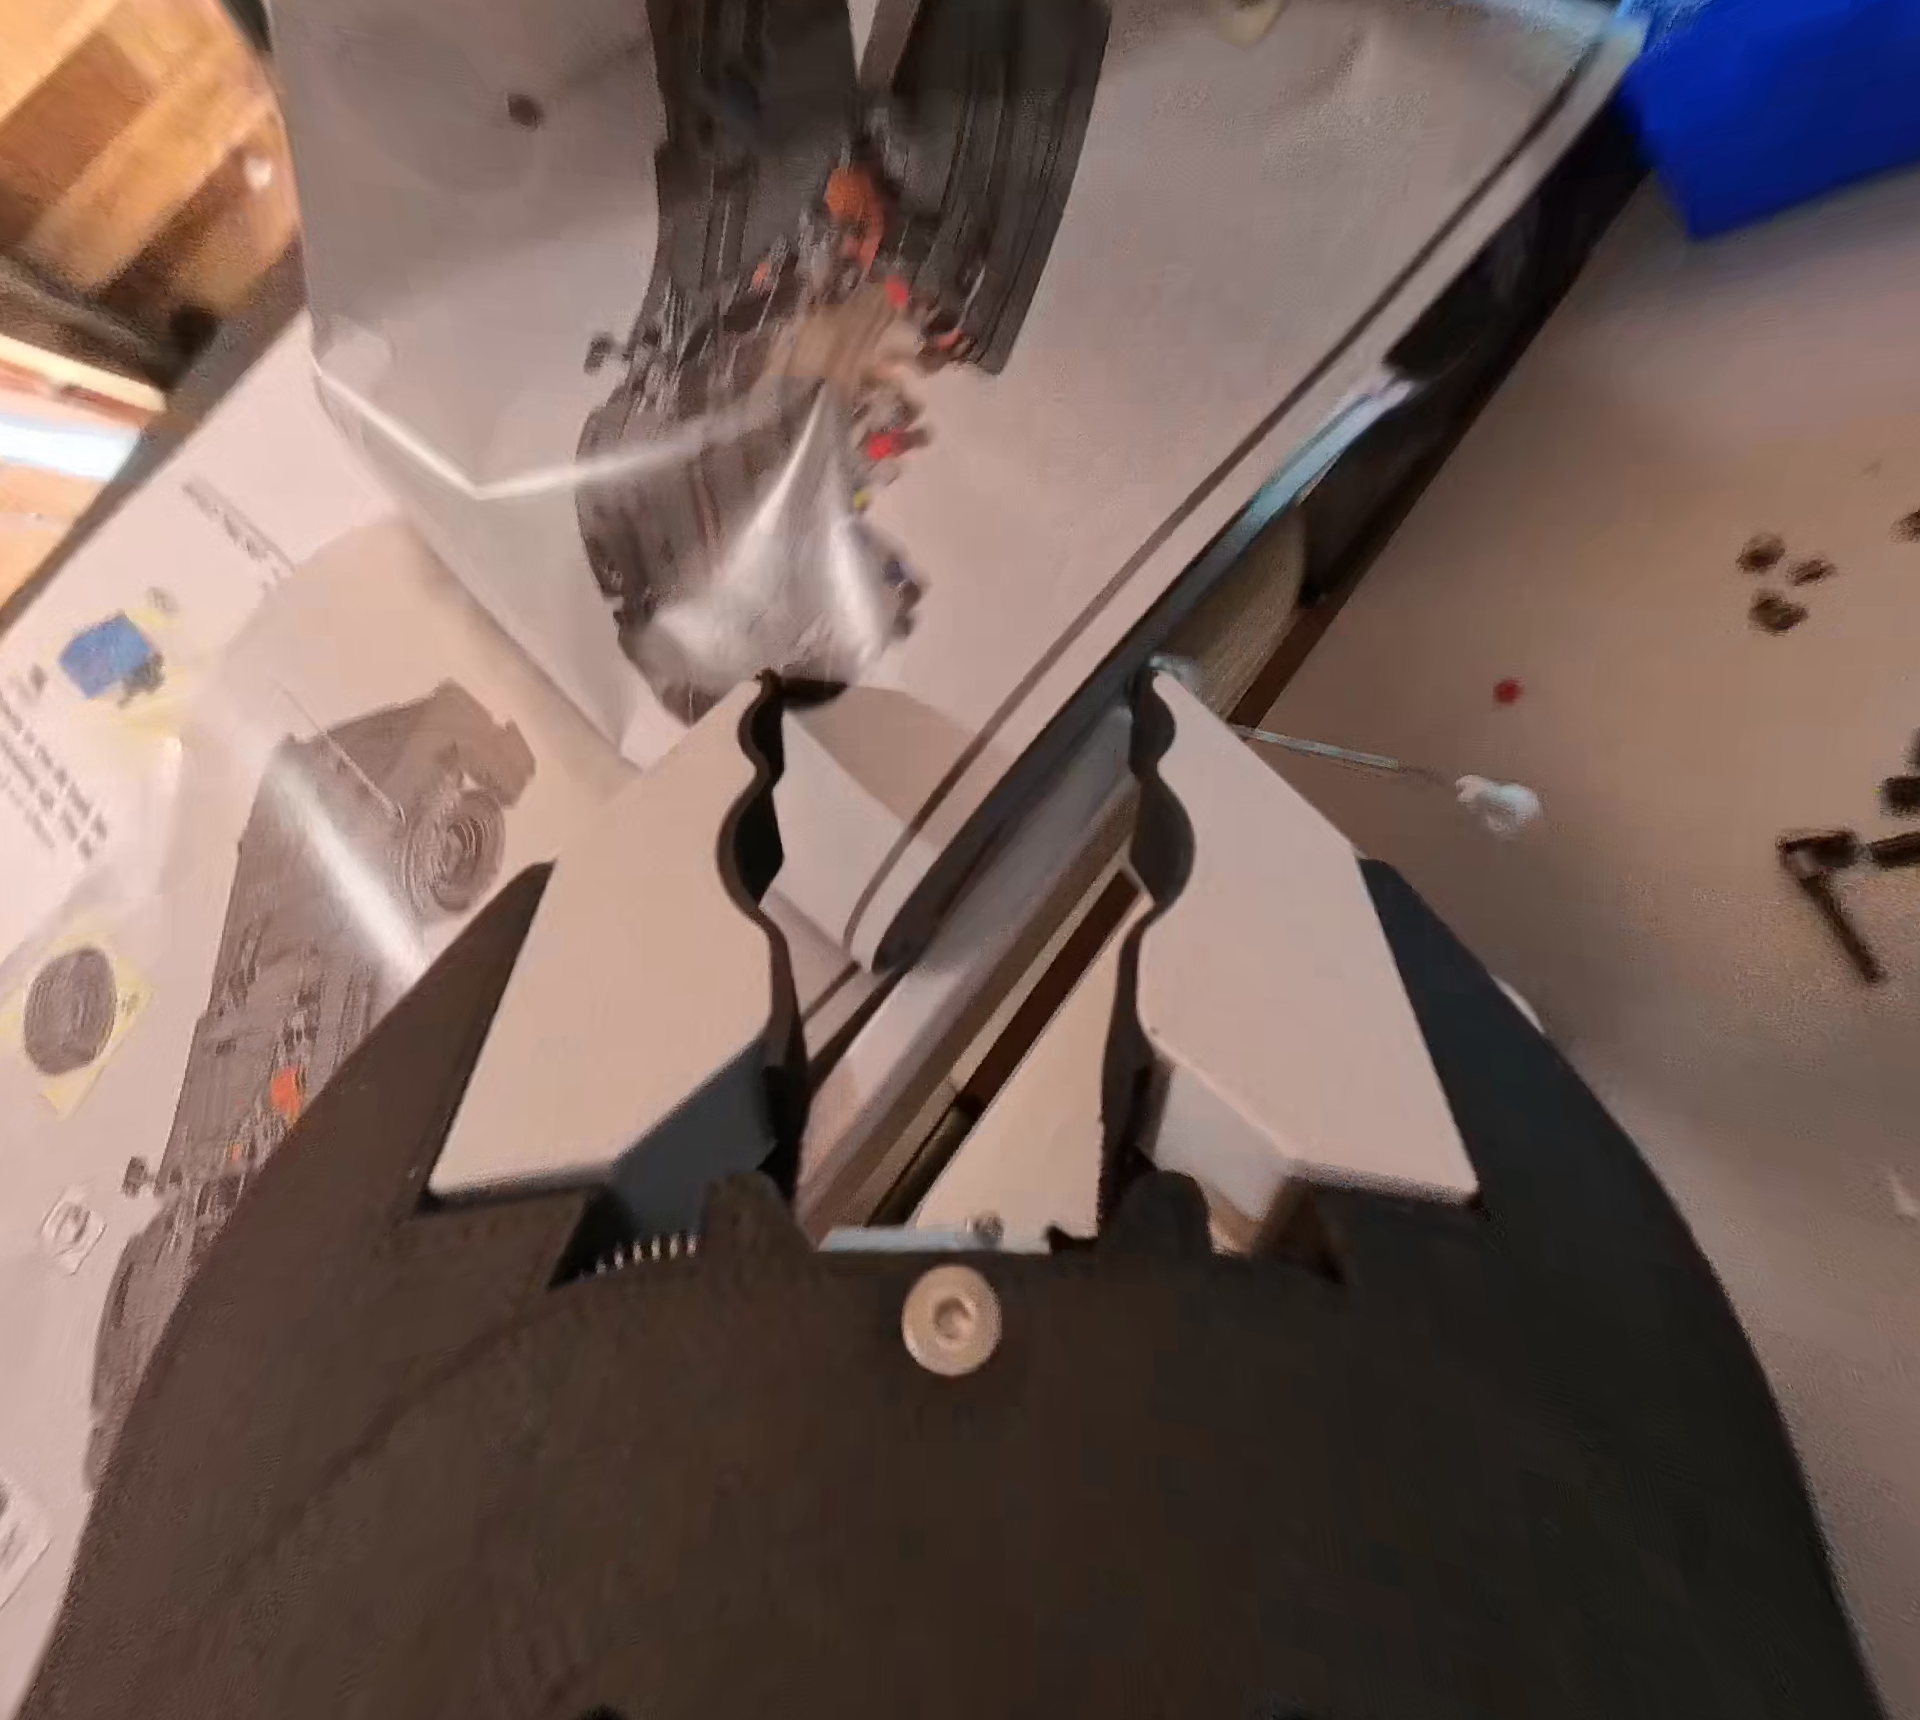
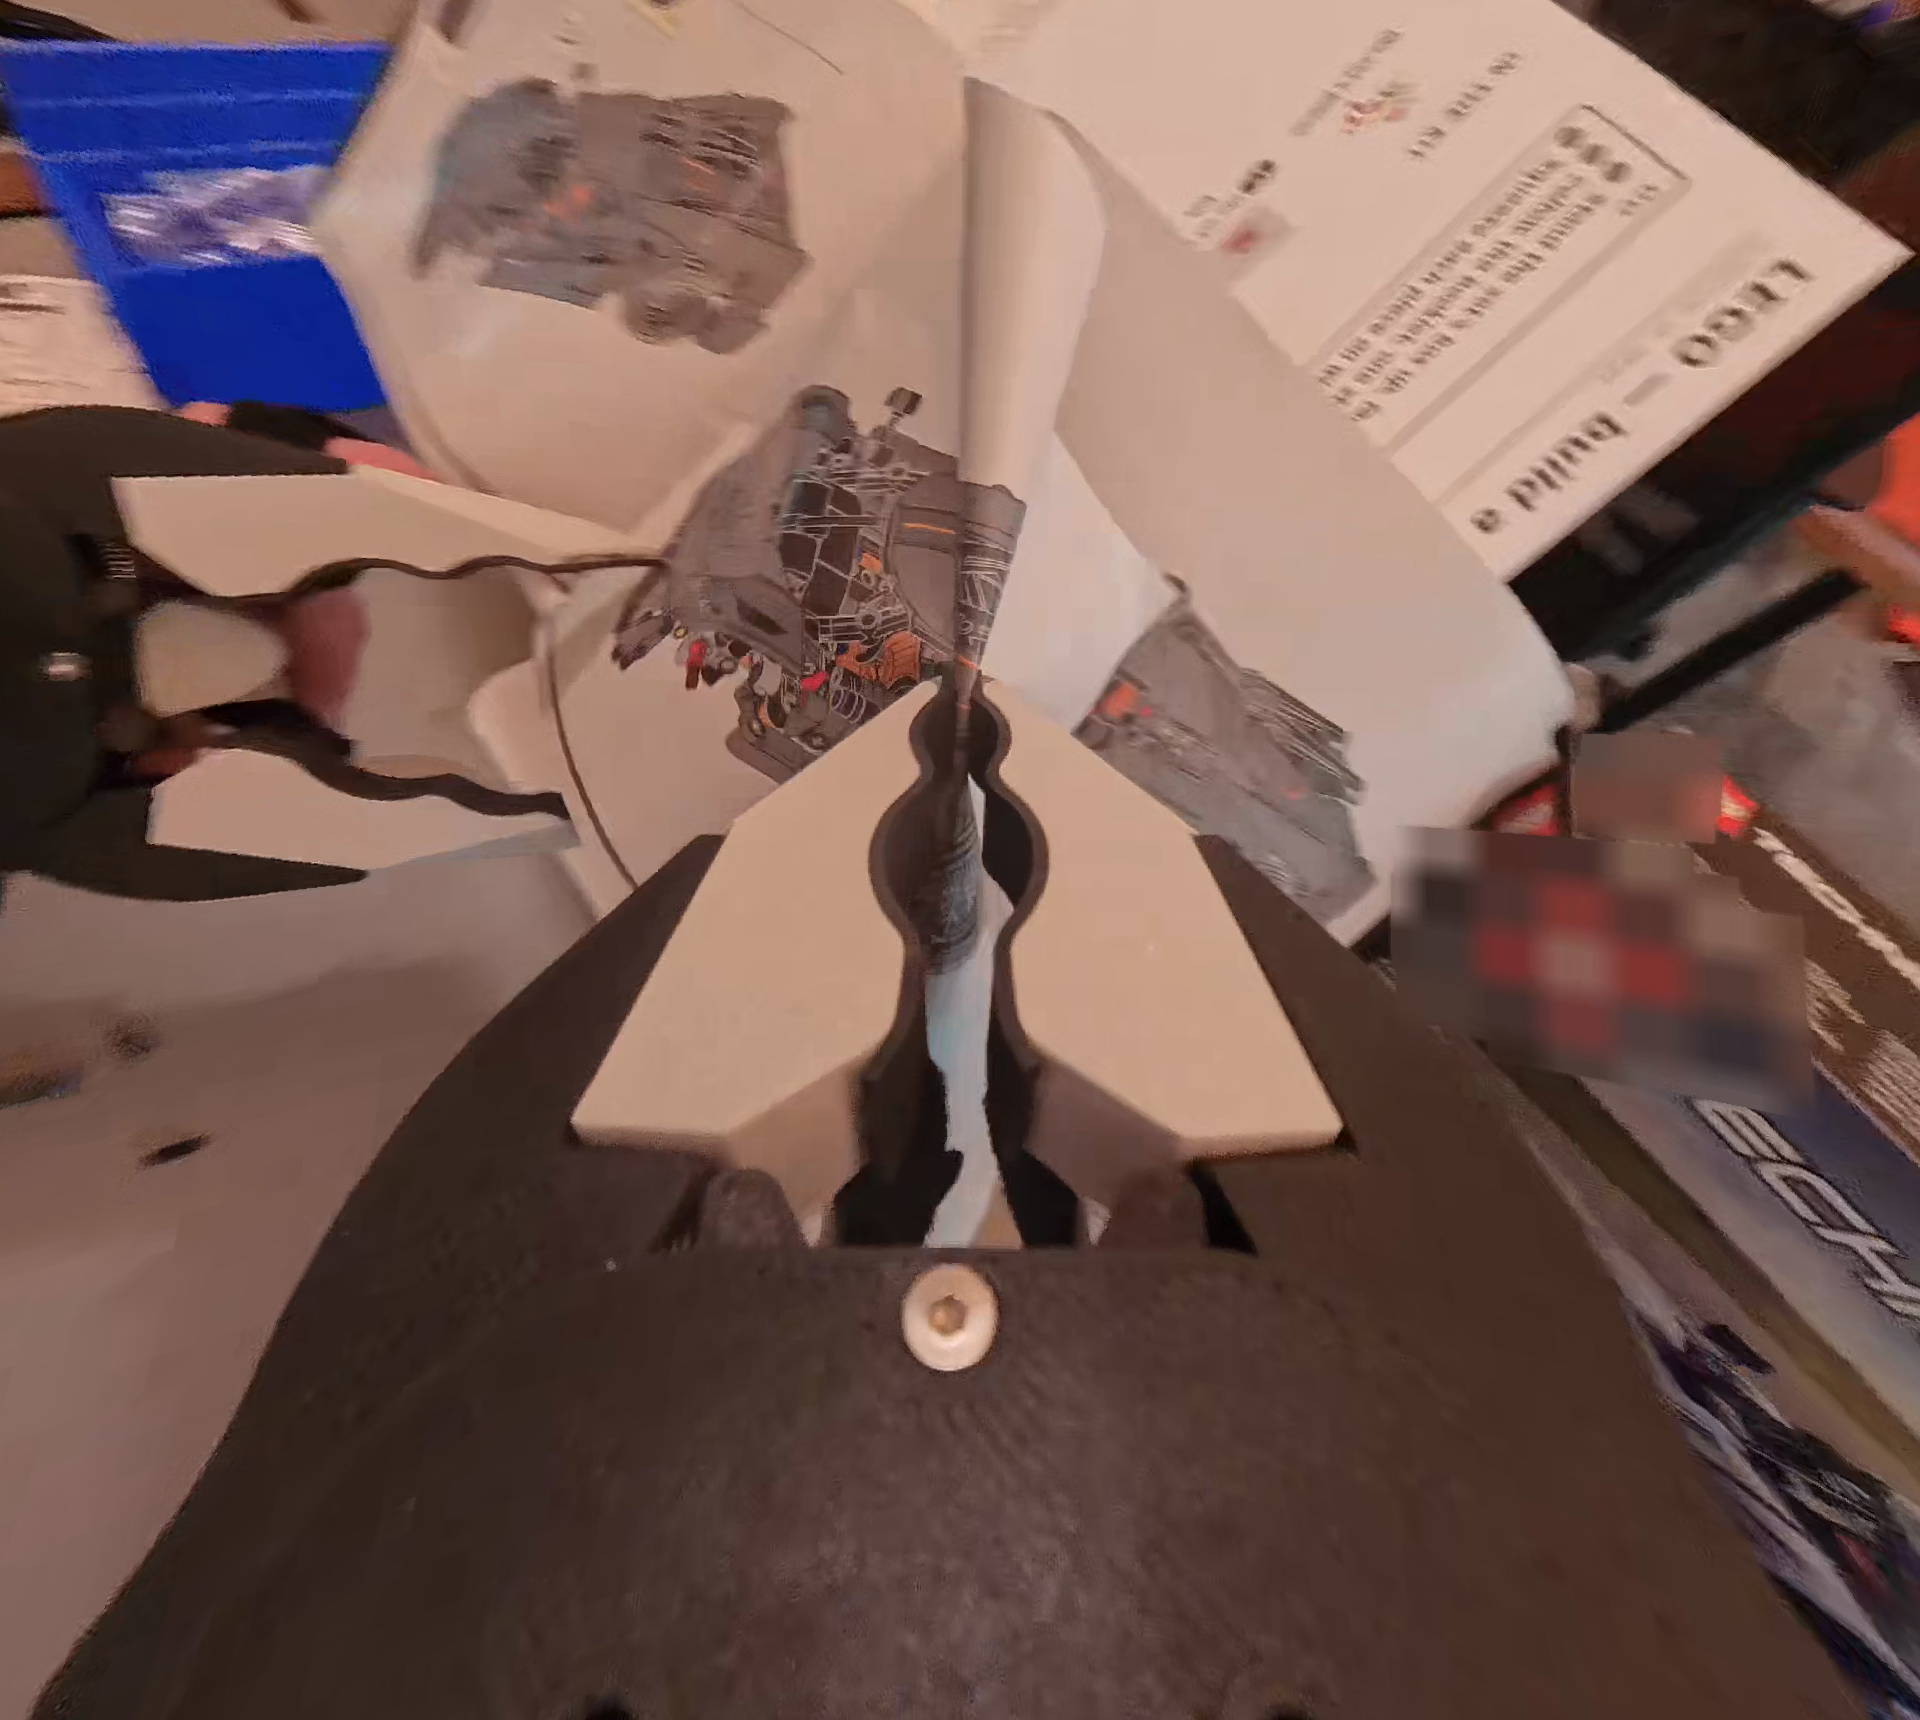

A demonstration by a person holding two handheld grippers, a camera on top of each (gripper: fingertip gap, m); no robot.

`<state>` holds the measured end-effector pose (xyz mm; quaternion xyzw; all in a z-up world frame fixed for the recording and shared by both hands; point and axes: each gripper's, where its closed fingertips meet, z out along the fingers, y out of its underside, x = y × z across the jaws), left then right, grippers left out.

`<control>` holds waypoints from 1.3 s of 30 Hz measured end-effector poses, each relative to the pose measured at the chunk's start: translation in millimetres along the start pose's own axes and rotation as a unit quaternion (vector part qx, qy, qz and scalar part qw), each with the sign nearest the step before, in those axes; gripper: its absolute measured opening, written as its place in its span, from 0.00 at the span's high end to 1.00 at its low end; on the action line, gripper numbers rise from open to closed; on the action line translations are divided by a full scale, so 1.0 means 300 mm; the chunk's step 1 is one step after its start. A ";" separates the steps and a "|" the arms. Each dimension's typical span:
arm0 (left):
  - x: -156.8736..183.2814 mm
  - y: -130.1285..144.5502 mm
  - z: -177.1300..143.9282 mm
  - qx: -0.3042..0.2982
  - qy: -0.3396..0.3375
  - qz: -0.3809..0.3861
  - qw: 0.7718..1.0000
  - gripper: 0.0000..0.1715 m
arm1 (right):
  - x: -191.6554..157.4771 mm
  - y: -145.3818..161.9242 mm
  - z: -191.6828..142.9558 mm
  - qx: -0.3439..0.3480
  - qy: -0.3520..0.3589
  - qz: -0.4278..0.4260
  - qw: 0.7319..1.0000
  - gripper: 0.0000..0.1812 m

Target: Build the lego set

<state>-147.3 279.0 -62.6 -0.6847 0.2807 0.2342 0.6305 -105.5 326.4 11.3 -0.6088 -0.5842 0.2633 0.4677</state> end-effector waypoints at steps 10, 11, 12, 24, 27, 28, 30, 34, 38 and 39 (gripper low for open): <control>-0.146 -0.094 -0.121 0.087 -0.064 -0.005 0.994 0.60 | -0.267 -0.234 -0.010 0.056 -0.129 0.008 0.990 0.95; -0.166 -0.096 -0.134 0.094 -0.077 -0.010 0.993 0.66 | -0.284 -0.259 -0.006 0.069 -0.136 0.007 0.988 0.94; -0.192 -0.096 -0.149 0.103 -0.093 -0.017 0.990 0.72 | -0.291 -0.278 0.000 0.078 -0.136 0.012 0.987 0.94; -0.414 0.036 -0.252 0.172 -0.117 -0.263 0.942 0.92 | -0.152 -0.264 -0.015 0.087 -0.022 -0.018 0.996 0.56; -0.473 0.103 -0.279 0.189 -0.125 -0.325 0.918 0.92 | -0.098 -0.205 0.009 0.086 -0.010 0.005 0.996 0.57; -0.501 0.127 -0.295 0.198 -0.133 -0.351 0.905 0.91 | -0.066 -0.186 0.016 0.088 0.002 0.019 0.996 0.56; -0.547 0.193 -0.312 0.204 -0.134 -0.415 0.877 0.91 | 0.004 -0.138 0.035 0.087 0.024 0.048 0.995 0.54; -0.613 0.326 -0.347 0.199 -0.158 -0.481 0.840 0.95 | 0.151 -0.034 0.084 0.086 0.081 0.084 0.989 0.44; -0.644 0.404 -0.364 0.180 -0.181 -0.495 0.830 1.00 | 0.216 0.036 0.125 0.082 0.092 0.115 0.986 0.41; -0.645 0.418 -0.363 0.173 -0.185 -0.494 0.832 1.00 | 0.226 0.042 0.130 0.085 0.095 0.114 0.985 0.43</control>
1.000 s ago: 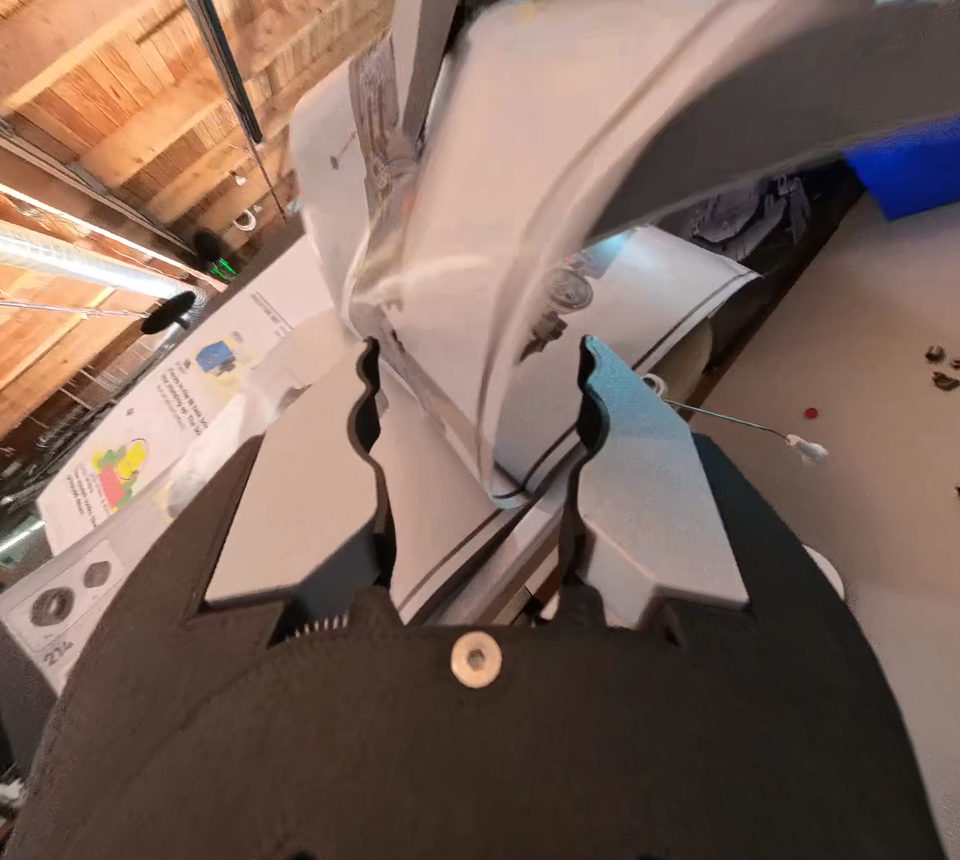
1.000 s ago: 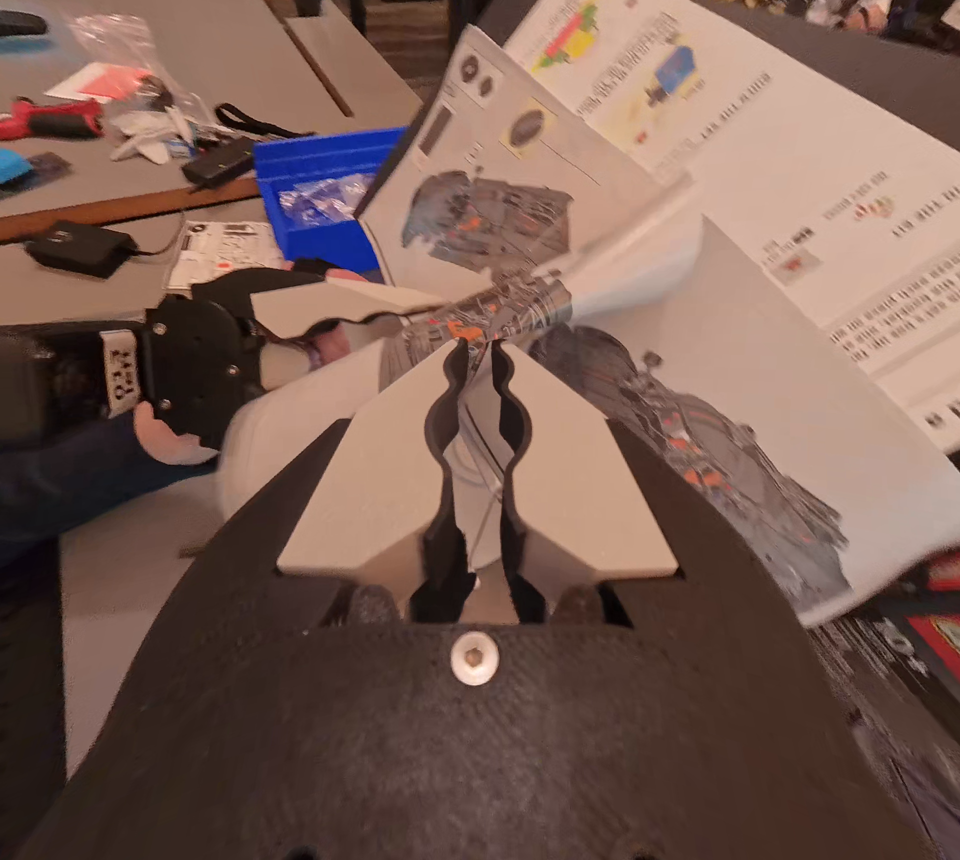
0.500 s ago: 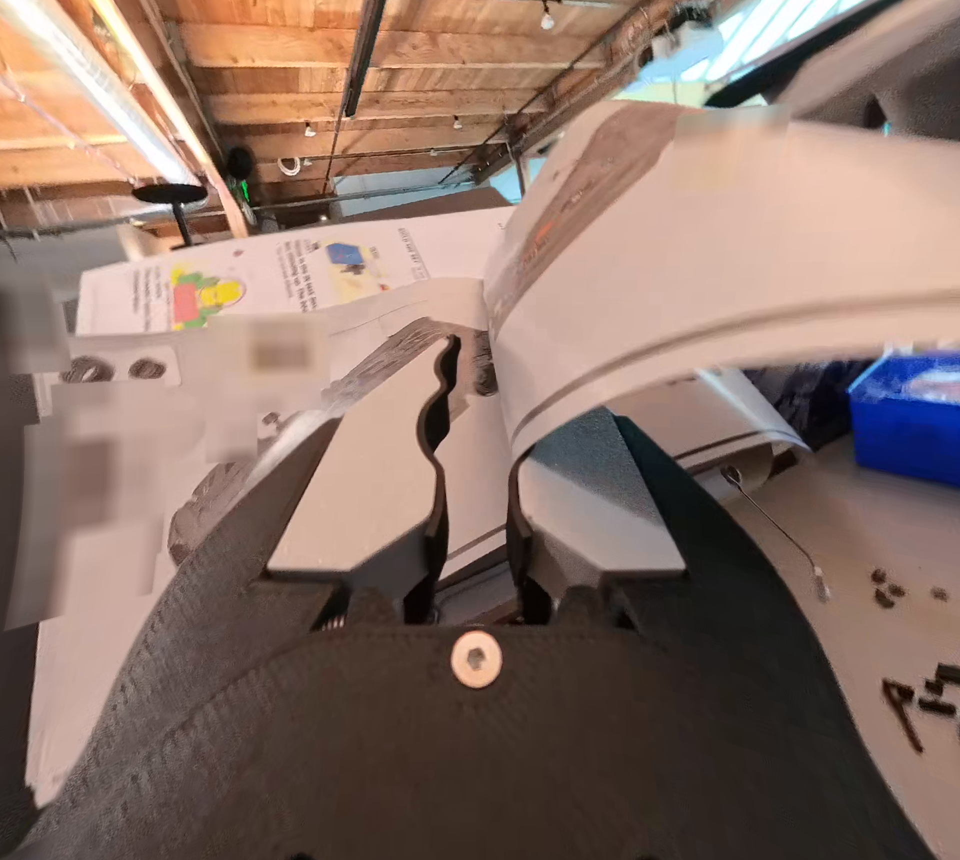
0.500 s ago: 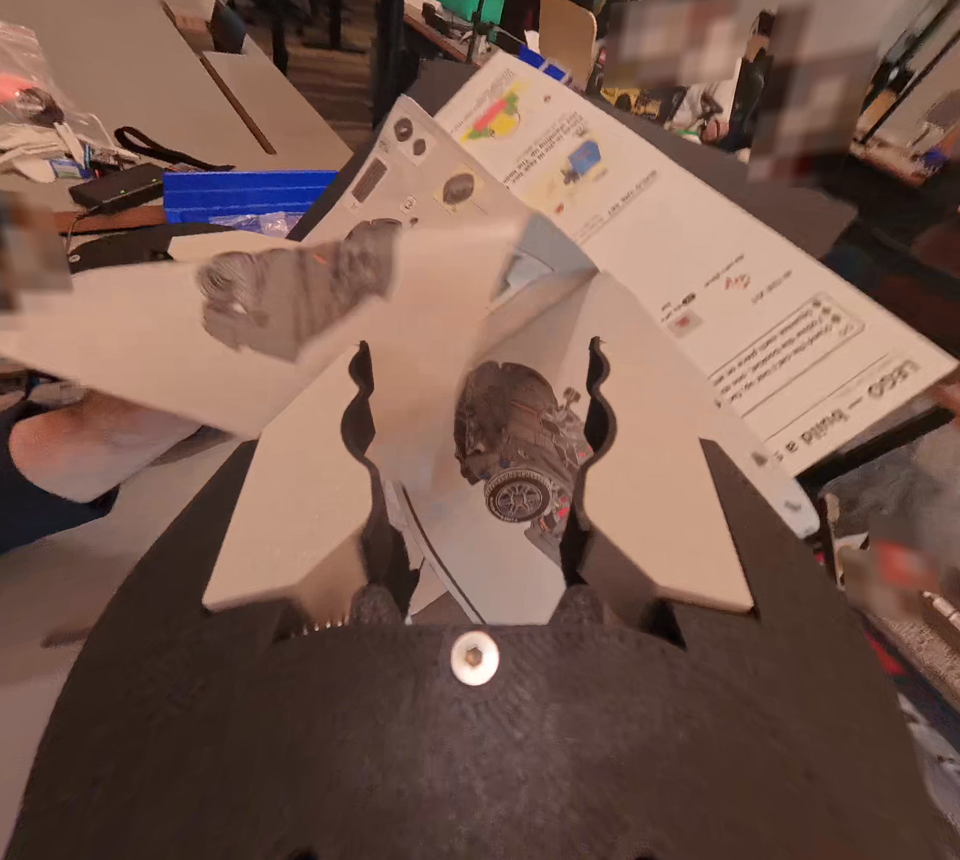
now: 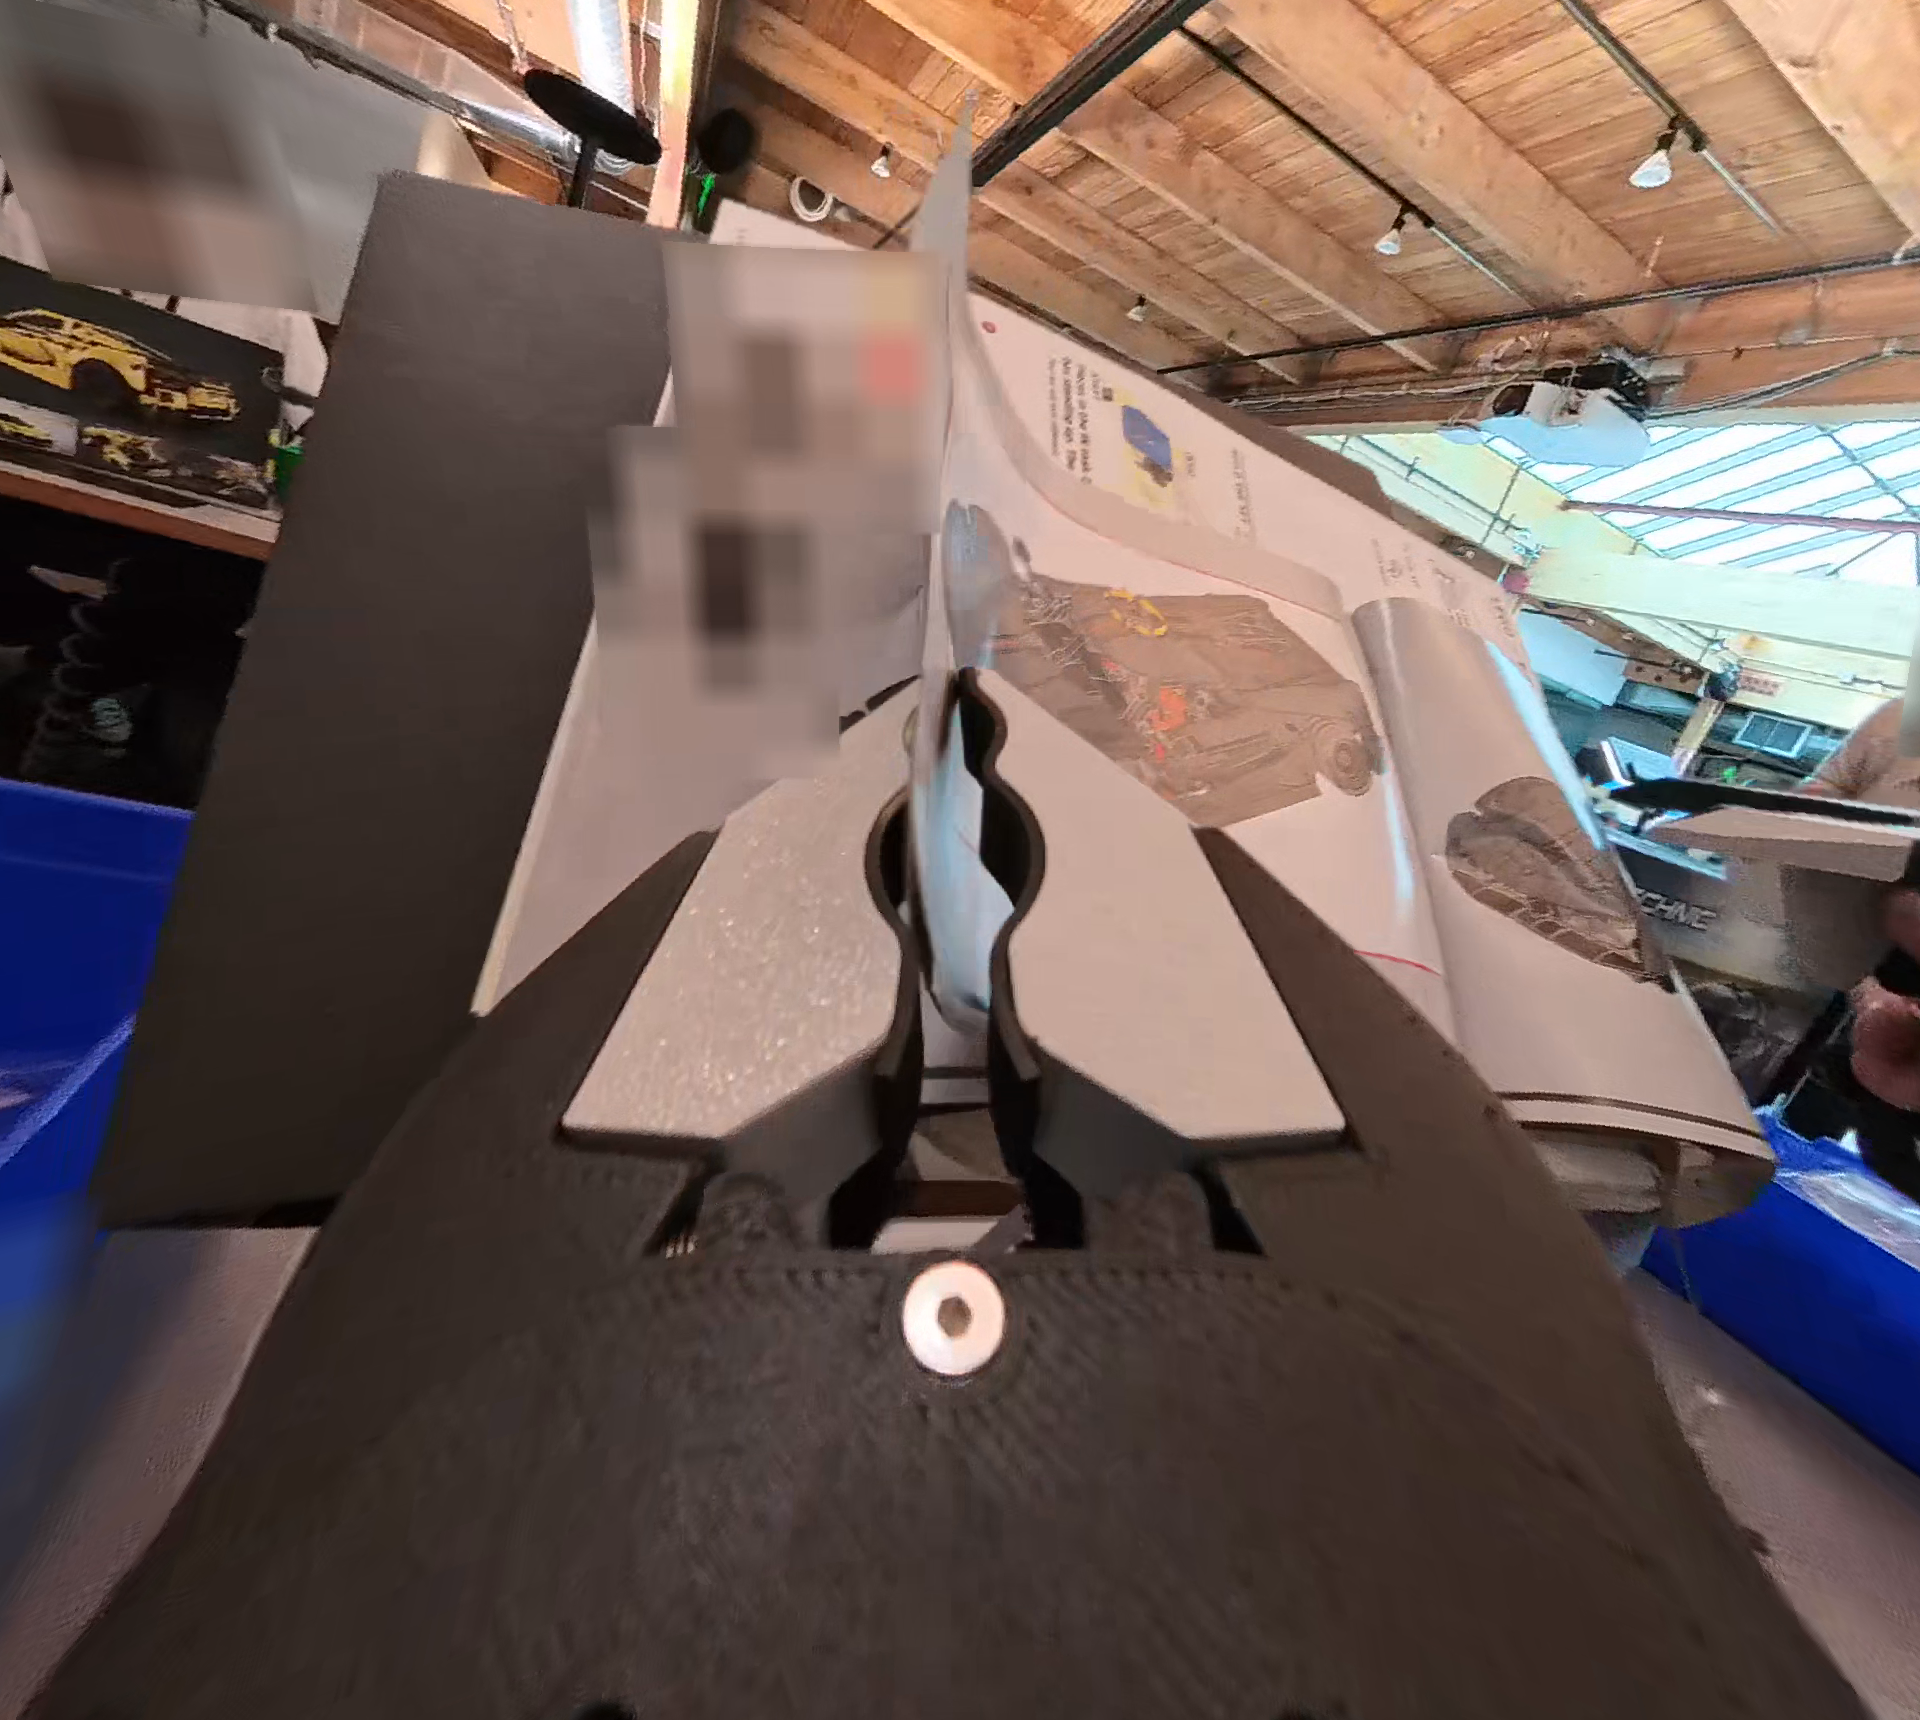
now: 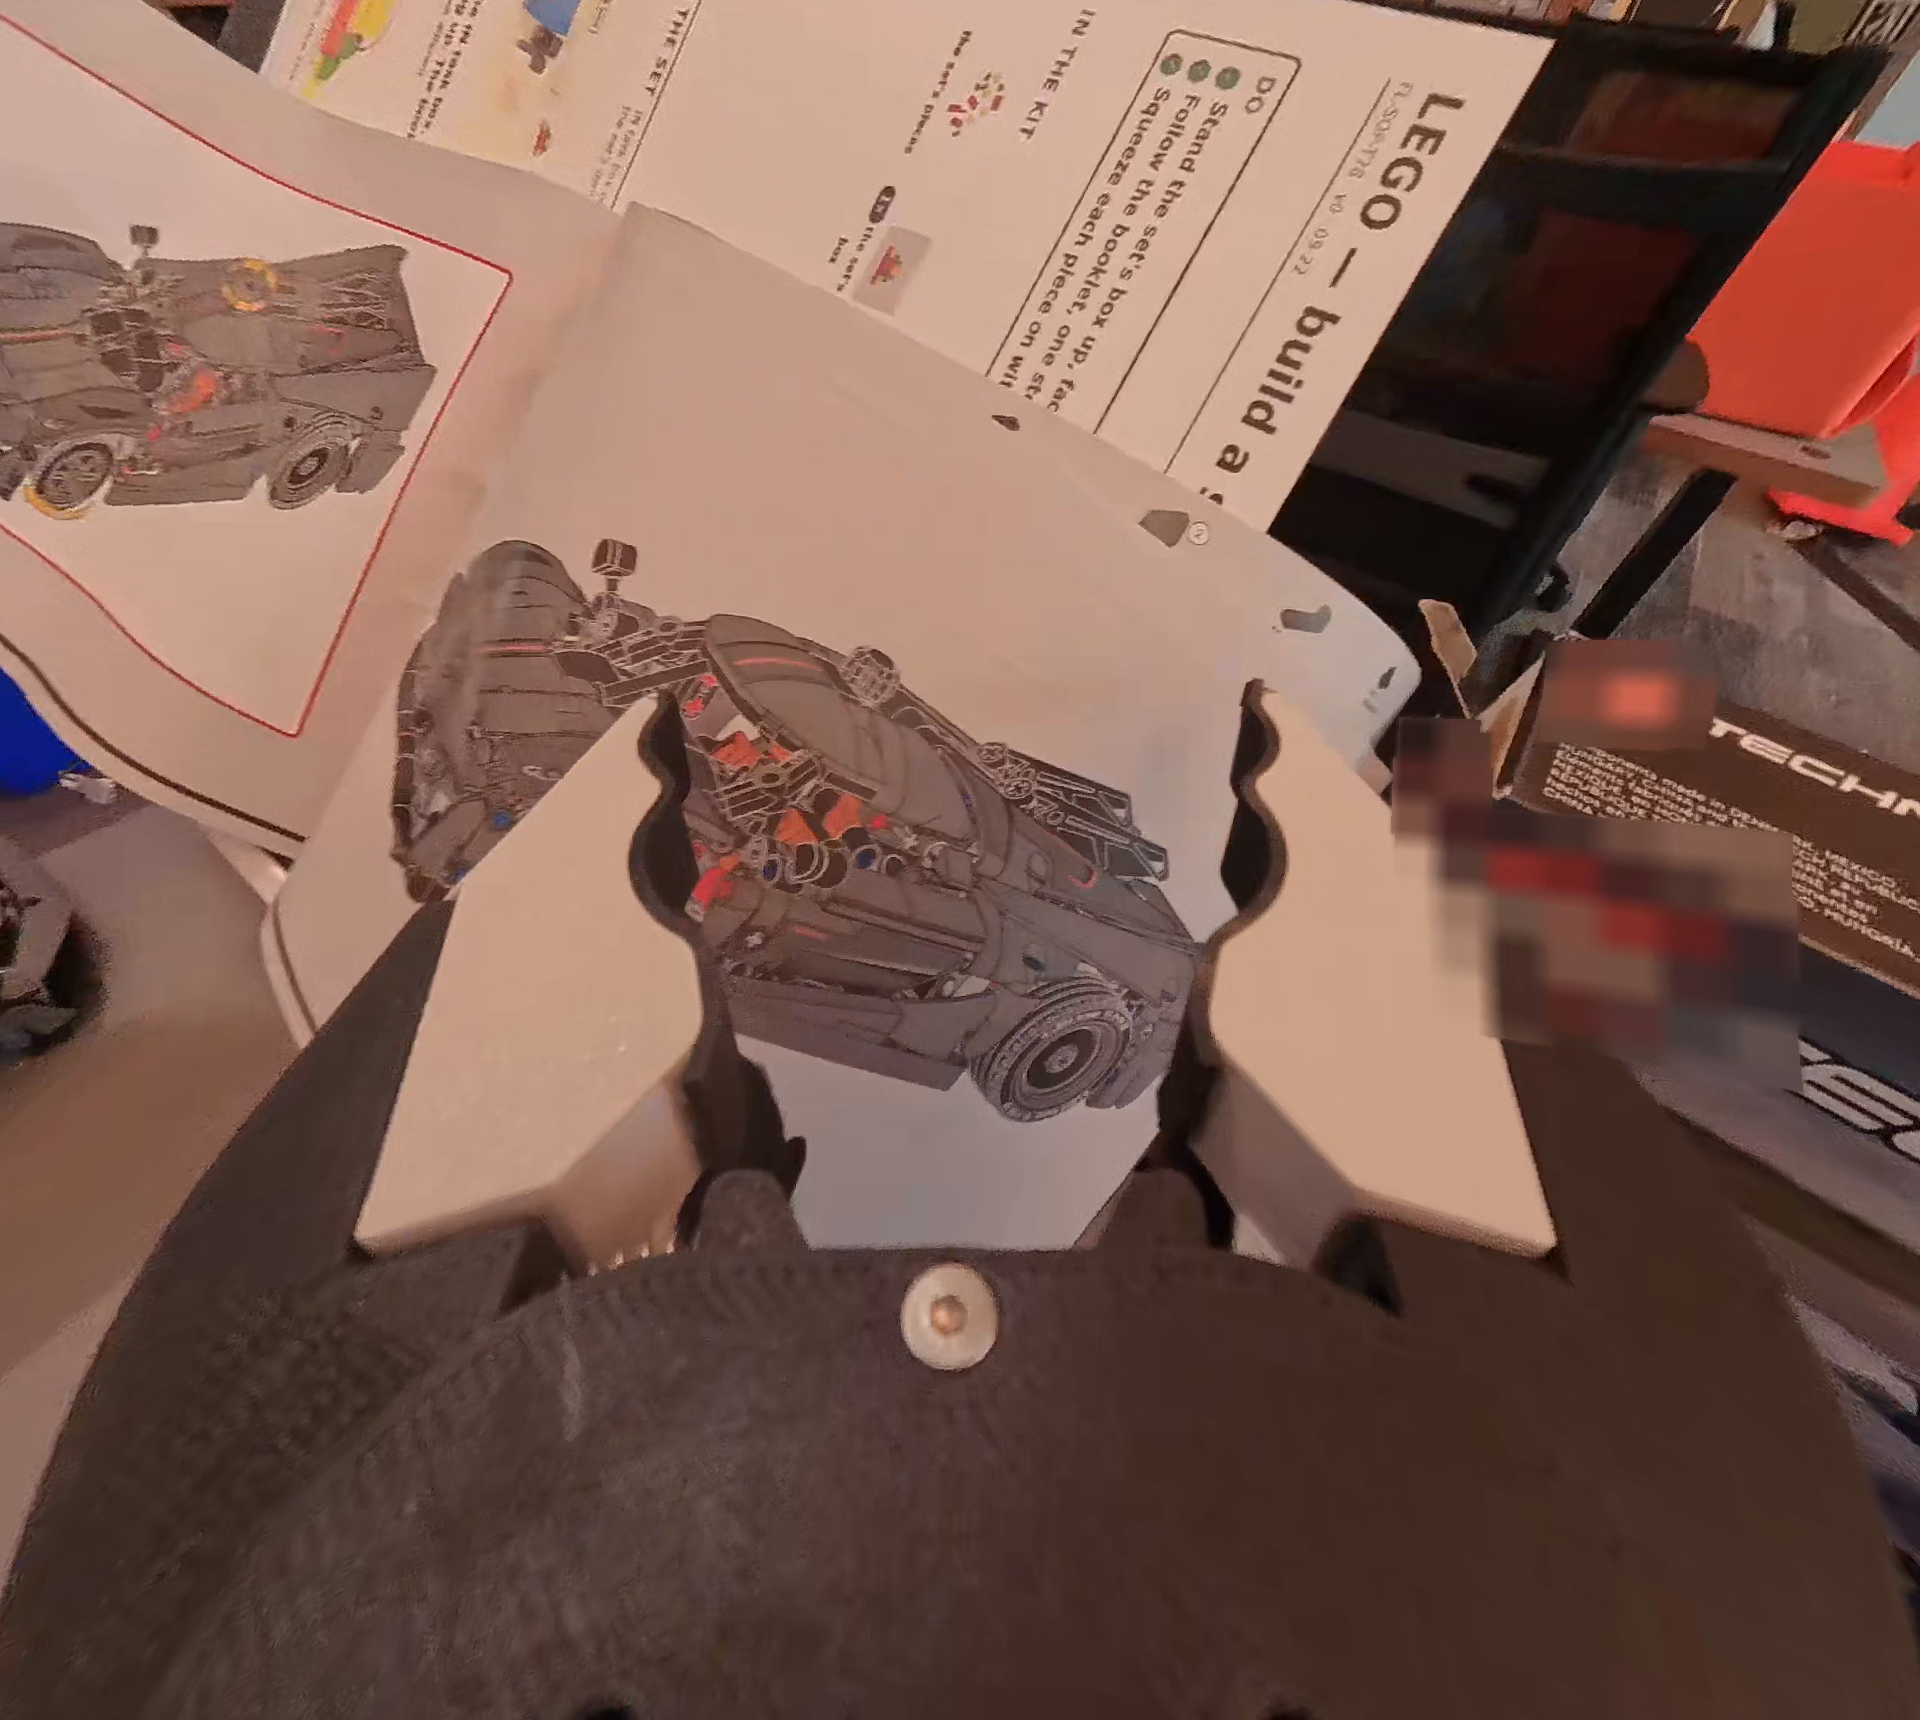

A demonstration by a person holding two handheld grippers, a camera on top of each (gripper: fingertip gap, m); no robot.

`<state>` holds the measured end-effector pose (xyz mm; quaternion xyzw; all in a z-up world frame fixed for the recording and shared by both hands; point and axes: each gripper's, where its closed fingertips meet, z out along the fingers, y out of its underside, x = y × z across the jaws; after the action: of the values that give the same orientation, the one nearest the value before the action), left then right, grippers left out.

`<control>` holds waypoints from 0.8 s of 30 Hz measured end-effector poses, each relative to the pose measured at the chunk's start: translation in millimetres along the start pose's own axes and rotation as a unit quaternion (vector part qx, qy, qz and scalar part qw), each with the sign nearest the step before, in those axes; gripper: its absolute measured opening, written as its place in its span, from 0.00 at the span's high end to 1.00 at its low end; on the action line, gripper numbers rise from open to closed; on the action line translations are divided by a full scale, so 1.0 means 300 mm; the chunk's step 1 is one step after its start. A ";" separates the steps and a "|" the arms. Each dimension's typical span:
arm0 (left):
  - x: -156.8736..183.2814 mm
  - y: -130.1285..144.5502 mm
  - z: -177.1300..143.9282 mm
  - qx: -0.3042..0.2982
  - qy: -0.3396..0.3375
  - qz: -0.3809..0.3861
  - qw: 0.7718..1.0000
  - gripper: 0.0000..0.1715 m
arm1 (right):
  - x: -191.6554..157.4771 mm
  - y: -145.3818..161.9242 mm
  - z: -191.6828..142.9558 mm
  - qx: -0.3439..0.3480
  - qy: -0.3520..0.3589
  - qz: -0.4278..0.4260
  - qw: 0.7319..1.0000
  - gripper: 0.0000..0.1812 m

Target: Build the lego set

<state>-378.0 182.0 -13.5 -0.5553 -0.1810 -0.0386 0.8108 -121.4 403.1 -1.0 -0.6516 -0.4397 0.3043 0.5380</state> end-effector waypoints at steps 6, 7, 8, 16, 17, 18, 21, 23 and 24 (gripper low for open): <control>-0.012 0.024 0.006 -0.009 0.001 0.017 1.000 1.00 | 0.006 0.046 0.040 -0.020 -0.011 0.003 1.000 0.58; -0.014 0.025 0.006 -0.008 0.002 0.017 1.000 1.00 | 0.005 0.052 0.044 -0.025 -0.012 0.003 1.000 0.59; -0.018 0.024 0.005 -0.007 0.002 0.015 1.000 1.00 | 0.005 0.055 0.046 -0.028 -0.011 0.002 1.000 0.61; -0.022 0.022 0.003 -0.006 -0.001 0.020 1.000 1.00 | 0.019 0.037 0.022 -0.029 0.023 -0.056 0.998 0.80; -0.022 0.023 0.003 -0.006 -0.001 0.022 1.000 1.00 | 0.019 0.035 0.019 -0.030 0.025 -0.064 0.997 0.84; -0.025 0.025 0.003 -0.007 -0.002 0.021 1.000 1.00 | 0.018 0.033 0.016 -0.033 0.027 -0.071 0.997 0.85; -0.027 0.025 0.002 -0.007 -0.002 0.021 1.000 1.00 | 0.010 0.021 0.004 -0.034 0.032 -0.093 0.995 0.91; -0.029 0.030 0.003 -0.013 -0.009 0.036 0.999 1.00 | 0.006 0.006 -0.011 -0.031 0.037 -0.108 0.993 0.91; -0.029 0.031 0.004 -0.015 -0.015 0.056 0.998 1.00 | 0.002 -0.003 -0.019 -0.029 0.036 -0.109 0.993 0.91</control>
<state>-384.0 185.2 -24.3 -0.5775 -0.1612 0.0125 0.8002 -116.4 401.3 1.3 -0.6255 -0.4969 0.2072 0.5648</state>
